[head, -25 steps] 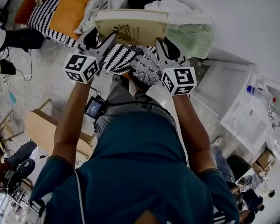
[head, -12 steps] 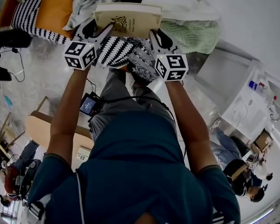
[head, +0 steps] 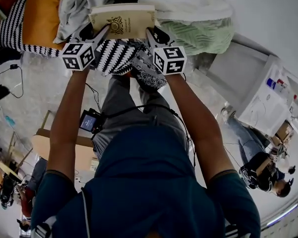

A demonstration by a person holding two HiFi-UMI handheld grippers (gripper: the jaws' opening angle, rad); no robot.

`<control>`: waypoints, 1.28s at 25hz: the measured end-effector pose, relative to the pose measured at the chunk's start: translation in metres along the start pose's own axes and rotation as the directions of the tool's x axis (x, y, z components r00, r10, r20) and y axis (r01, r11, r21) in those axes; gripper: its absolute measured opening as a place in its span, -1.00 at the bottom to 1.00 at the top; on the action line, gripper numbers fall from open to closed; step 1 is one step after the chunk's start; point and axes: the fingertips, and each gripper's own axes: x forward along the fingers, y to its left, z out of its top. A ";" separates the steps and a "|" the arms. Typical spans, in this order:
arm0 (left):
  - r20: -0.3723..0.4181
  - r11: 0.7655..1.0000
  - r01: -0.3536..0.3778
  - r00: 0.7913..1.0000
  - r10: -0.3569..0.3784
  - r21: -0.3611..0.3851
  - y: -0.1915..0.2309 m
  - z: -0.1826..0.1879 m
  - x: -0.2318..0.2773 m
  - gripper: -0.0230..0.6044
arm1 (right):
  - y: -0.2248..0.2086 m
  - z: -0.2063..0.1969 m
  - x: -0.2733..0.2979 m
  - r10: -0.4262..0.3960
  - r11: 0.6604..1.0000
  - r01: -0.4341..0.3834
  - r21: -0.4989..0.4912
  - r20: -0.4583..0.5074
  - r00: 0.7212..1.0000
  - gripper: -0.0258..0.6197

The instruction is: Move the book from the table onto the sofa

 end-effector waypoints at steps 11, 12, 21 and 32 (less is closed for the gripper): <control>-0.142 0.995 -0.009 0.990 -0.005 -0.101 0.052 -0.058 0.052 -0.07 | -0.023 -0.050 0.066 -0.004 0.998 0.014 0.065 -0.140 0.990 -0.64; -0.155 0.994 -0.010 0.988 -0.006 -0.105 0.055 -0.063 0.056 -0.07 | -0.024 -0.056 0.071 -0.002 0.997 0.013 0.071 -0.152 0.988 -0.64; -0.247 0.991 -0.021 0.969 -0.013 -0.131 0.090 -0.105 0.088 -0.07 | -0.039 -0.098 0.117 0.007 0.991 0.026 0.132 -0.246 0.969 -0.64; -0.337 0.982 -0.013 0.940 -0.053 -0.191 0.121 -0.158 0.132 -0.07 | -0.061 -0.149 0.161 -0.010 0.982 0.073 0.175 -0.338 0.941 -0.64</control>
